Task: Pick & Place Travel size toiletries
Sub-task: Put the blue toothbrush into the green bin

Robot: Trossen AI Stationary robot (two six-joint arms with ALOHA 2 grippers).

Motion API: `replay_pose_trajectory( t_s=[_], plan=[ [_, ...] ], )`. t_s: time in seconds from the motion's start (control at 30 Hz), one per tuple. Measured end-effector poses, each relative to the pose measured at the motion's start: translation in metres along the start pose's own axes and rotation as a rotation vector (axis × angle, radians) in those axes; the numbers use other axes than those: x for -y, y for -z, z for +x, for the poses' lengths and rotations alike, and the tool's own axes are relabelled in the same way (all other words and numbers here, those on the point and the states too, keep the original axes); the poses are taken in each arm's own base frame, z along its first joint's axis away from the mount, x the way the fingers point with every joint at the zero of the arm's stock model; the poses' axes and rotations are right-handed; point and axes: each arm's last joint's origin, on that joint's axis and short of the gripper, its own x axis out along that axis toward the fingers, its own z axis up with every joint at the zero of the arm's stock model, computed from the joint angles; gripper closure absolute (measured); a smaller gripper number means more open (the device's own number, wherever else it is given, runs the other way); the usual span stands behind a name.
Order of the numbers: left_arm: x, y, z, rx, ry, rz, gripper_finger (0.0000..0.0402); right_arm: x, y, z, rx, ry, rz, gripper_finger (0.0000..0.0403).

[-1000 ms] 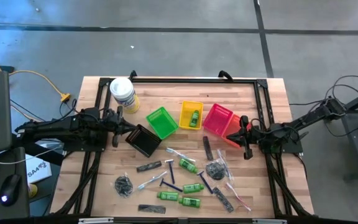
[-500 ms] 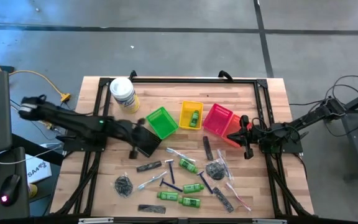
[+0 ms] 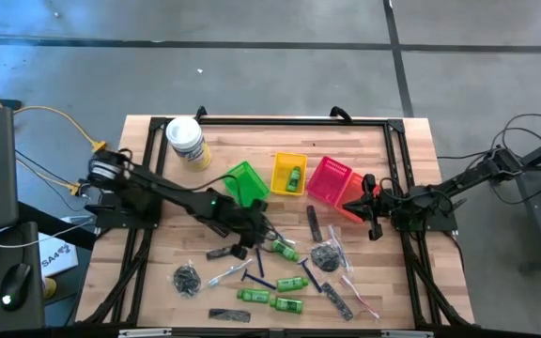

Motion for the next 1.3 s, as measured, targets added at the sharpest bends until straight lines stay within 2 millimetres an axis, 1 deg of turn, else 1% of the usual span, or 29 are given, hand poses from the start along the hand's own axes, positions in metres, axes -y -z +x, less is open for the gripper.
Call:
replay_pose_trajectory(
  t_s=[0.1,0.3,0.43,0.6,0.8,1.0,1.13,1.2,1.3],
  plan=[
    [-0.008,0.004,0.011,-0.048,-0.008,0.004,0.0211,0.0,0.001,0.0,-0.009,0.001,-0.003,0.0399],
    [-0.025,0.016,0.026,-0.086,0.003,-0.016,0.0209,0.0,0.002,0.0,-0.013,0.001,-0.005,0.0398],
    [-0.031,0.022,0.032,-0.1,0.035,-0.036,0.0209,0.0,0.002,0.0,-0.014,0.001,-0.005,0.0398],
    [-0.03,0.024,0.036,-0.1,0.06,-0.034,0.0209,0.0,0.002,0.0,-0.014,0.001,-0.01,0.0398],
    [-0.03,0.024,0.036,-0.098,0.063,-0.038,0.0209,0.0,0.002,0.0,-0.018,0.002,-0.012,0.0398],
    [-0.029,0.023,0.037,-0.078,0.105,-0.04,0.0209,0.0,0.002,0.0,-0.018,0.001,-0.014,0.0398],
    [-0.027,0.028,0.044,-0.1,0.112,-0.045,0.0209,0.0,0.002,0.0,-0.018,0.001,-0.014,0.0398],
    [-0.027,0.028,0.052,-0.078,0.103,-0.042,0.0209,0.0,0.002,0.0,-0.018,0.001,-0.014,0.0398],
    [-0.027,0.031,0.057,-0.086,0.101,-0.043,0.0209,0.0,0.002,0.0,-0.02,0.002,-0.015,0.0398]
  ],
)
